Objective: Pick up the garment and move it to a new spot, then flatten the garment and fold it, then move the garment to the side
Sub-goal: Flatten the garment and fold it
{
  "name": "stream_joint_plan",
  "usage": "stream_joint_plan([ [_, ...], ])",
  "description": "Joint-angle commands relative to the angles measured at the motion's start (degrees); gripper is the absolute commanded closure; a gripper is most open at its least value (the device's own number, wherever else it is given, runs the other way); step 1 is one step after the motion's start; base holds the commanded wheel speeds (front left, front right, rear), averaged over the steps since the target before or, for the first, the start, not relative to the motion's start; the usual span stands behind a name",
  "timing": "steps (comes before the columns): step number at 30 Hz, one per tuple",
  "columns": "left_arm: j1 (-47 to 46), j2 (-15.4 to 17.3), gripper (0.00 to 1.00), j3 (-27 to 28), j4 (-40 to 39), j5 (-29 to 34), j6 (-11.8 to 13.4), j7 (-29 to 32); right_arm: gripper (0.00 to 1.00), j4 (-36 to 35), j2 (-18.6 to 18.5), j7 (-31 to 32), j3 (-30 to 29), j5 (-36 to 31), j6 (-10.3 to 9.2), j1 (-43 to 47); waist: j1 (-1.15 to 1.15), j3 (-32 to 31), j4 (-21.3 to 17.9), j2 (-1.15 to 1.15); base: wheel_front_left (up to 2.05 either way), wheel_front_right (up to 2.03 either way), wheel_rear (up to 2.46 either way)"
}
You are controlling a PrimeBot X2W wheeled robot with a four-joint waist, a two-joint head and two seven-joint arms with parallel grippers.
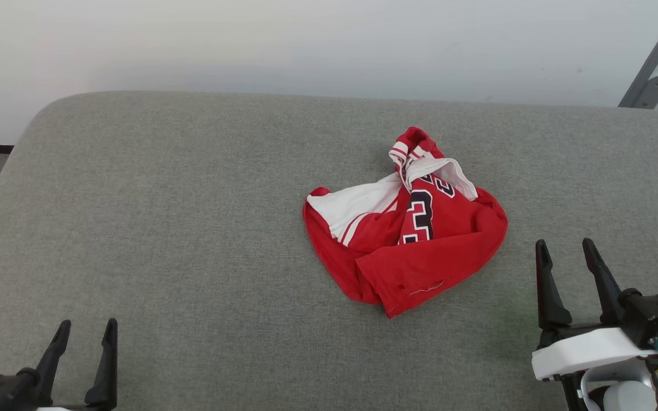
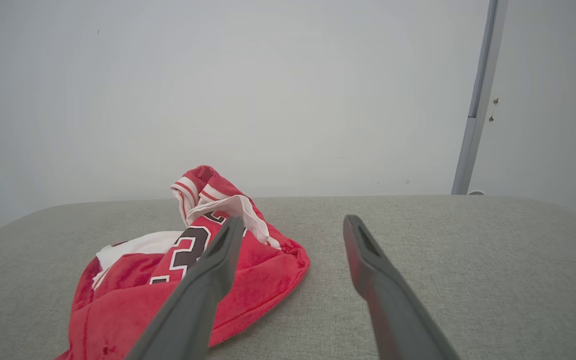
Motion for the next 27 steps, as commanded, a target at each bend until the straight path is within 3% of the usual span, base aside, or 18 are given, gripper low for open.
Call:
stream_joint_plan([
  [1, 0.1, 0.0, 0.00, 0.0, -0.3, -0.3, 0.1, -0.3, 0.00, -0.1, 0.0, -0.1, 0.0, -0.2, -0.02, -0.2, 0.00, 0.1, 0.1, 0.00, 0.00, 0.00, 0.00],
  [10, -0.3, -0.9, 0.00, -0.6, -0.7, -1.2, 0.1, -0.3, 0.00, 2.6, 0.0, 0.1, 1.8, -1.7, -0.02, -1.2, 0.00, 0.4, 0.8, 0.00, 0.00, 0.00, 0.00],
  [17, -1.6, -1.9, 0.00, -3.0, -0.2, -2.1, 0.1, -0.3, 0.00, 6.2, -3.9, 10.6, 8.3, -4.4, -0.03, -8.1, 0.00, 1.9, 2.1, 0.00, 0.00, 0.00, 0.00],
  [27, -6.0, -3.1, 0.00, -6.9, 1.3, -5.2, 0.1, -0.3, 0.00, 5.4, -20.4, 36.6, 23.6, 7.2, -0.04, -26.8, 0.00, 7.6, 5.8, 0.00, 0.00, 0.00, 0.00],
])
